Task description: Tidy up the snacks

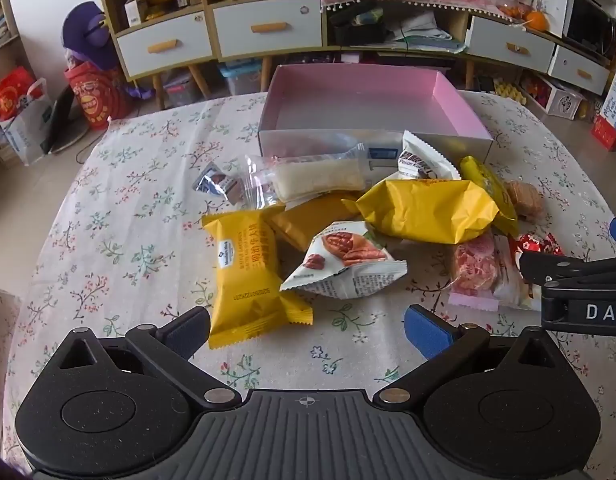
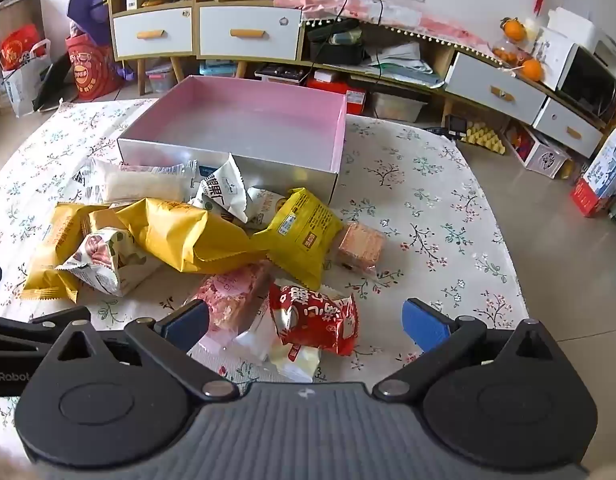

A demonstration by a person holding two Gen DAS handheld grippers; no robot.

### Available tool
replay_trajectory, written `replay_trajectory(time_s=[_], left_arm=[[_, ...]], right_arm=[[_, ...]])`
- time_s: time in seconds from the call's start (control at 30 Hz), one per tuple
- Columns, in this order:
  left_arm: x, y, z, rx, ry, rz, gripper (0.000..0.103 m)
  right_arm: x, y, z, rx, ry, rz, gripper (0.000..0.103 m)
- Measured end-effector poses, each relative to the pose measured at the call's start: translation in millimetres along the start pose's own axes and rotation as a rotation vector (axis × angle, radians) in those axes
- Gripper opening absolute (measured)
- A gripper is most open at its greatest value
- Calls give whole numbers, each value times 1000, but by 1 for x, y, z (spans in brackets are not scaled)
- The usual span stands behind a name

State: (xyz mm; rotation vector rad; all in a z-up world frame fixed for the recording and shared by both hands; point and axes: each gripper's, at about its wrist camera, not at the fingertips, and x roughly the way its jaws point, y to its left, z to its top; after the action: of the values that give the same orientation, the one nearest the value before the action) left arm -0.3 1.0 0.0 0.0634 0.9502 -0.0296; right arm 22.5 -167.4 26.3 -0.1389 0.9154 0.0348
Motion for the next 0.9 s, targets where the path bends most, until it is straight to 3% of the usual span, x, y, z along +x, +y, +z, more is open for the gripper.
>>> replay_trajectory(time_s=[0.9], left_arm=[[0, -3, 3, -6, -8, 8, 103]], right_arm=[[-1, 2, 0, -13, 12, -21, 103]])
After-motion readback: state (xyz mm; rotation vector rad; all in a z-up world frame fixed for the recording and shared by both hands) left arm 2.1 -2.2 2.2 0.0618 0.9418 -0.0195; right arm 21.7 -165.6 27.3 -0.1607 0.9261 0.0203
